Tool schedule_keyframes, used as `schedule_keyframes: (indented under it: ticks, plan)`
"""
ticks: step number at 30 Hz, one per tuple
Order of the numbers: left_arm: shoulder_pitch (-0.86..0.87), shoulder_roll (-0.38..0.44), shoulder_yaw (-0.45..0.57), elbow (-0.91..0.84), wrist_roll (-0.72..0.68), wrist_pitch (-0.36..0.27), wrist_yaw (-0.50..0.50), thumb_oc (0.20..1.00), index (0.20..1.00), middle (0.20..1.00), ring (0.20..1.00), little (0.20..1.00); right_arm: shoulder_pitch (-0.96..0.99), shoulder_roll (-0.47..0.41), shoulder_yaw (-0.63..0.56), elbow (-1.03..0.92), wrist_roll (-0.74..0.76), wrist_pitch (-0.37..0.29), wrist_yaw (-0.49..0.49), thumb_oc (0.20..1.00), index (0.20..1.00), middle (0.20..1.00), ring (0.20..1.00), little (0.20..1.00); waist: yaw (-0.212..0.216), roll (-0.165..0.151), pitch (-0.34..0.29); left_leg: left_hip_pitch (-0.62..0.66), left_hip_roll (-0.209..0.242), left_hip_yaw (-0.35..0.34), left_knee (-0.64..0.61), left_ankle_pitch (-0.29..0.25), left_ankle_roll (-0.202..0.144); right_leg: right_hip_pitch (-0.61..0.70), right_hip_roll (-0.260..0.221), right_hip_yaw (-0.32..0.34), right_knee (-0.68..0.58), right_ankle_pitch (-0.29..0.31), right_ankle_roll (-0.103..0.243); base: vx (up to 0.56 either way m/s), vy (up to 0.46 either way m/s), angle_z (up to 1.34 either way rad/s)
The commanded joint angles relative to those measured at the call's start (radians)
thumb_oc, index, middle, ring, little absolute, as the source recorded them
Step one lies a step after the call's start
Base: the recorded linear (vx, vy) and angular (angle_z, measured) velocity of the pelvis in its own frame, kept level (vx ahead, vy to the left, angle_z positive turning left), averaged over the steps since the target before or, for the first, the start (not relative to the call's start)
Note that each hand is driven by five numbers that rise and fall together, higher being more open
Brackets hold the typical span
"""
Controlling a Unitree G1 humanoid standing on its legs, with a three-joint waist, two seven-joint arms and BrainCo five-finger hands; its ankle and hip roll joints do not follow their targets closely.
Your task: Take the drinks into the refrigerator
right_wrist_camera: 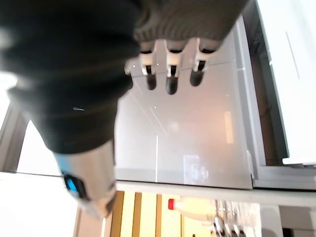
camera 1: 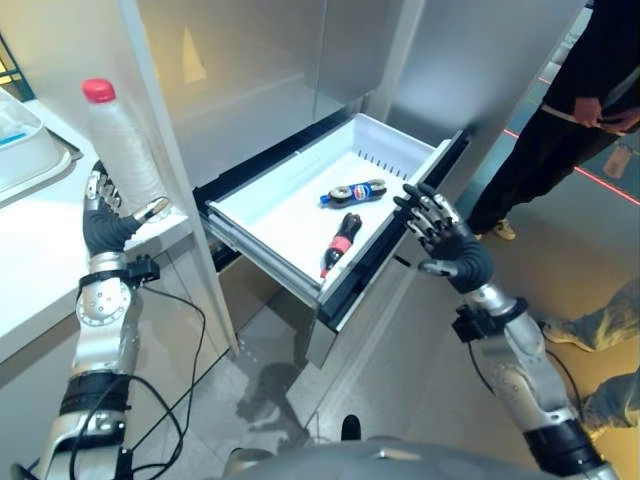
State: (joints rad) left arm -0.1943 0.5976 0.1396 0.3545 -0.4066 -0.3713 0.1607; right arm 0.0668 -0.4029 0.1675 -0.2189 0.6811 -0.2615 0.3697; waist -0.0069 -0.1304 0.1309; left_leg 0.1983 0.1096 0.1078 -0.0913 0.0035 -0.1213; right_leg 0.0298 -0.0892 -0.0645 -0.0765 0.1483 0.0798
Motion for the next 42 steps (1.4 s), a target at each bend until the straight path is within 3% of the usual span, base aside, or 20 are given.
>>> schedule_keyframes:
  ticks: [1,20,21,22,35,42]
  plan:
    - [-0.157,0.015,-0.074,0.041,0.053,-0.024,-0.018,1.000,1.000,1.000,1.000,1.000,-0.050,-0.020,-0.029,-0.120,0.063,-0.028,0.008,1.000,1.000,1.000,1.000,1.000,-0.038,0.044,0.037,-0.004,-0.064,-0.020,0.004,-0.077,0.097,0.024,0.019,-0.019,0.112,-0.100,0.019,0.00,0.000,0.00]
    - [-0.162,-0.015,-0.135,0.092,0.133,0.004,-0.034,1.000,1.000,1.000,1.000,1.000,-0.045,-0.016,-0.027,-0.144,0.069,-0.025,0.016,1.000,1.000,1.000,1.000,1.000,-0.052,0.049,0.039,-0.004,-0.066,-0.006,0.004,-0.081,0.101,0.010,0.025,0.008,0.115,-0.100,0.019,0.00,0.000,0.00]
    - [-0.155,-0.017,-0.133,0.094,0.130,0.006,-0.043,0.507,0.507,0.507,0.507,0.507,-0.044,-0.016,-0.028,-0.144,0.068,-0.024,0.017,1.000,1.000,1.000,1.000,1.000,-0.051,0.051,0.037,-0.002,-0.066,-0.004,0.004,-0.082,0.101,0.011,0.025,0.011,0.116,-0.100,0.020,0.00,0.000,0.00]
    - [-0.144,-0.022,-0.132,0.095,0.131,0.008,-0.050,0.200,0.200,0.200,0.200,0.200,-0.044,-0.015,-0.028,-0.144,0.067,-0.023,0.019,1.000,1.000,1.000,1.000,1.000,-0.051,0.052,0.036,0.001,-0.066,-0.003,0.004,-0.082,0.102,0.012,0.025,0.012,0.117,-0.101,0.019,0.02,0.002,-0.06]
    - [-0.075,-0.044,-0.097,0.079,0.145,0.002,-0.062,0.200,0.200,0.200,0.200,0.200,-0.047,-0.006,-0.043,-0.135,0.067,-0.022,0.027,1.000,1.000,1.000,1.000,1.000,-0.043,0.064,0.014,0.028,-0.069,0.001,0.004,-0.094,0.104,0.031,0.031,0.017,0.122,-0.116,0.013,0.01,0.000,-0.04]
    - [-0.026,-0.054,-0.060,-0.013,0.091,-0.015,-0.078,0.200,0.200,0.200,0.200,0.200,-0.053,0.000,-0.050,-0.113,0.053,-0.025,0.017,1.000,1.000,1.000,1.000,1.000,-0.031,0.062,0.010,0.029,-0.067,-0.004,0.004,-0.094,0.103,0.039,0.031,0.008,0.118,-0.118,0.012,0.00,0.000,0.00]
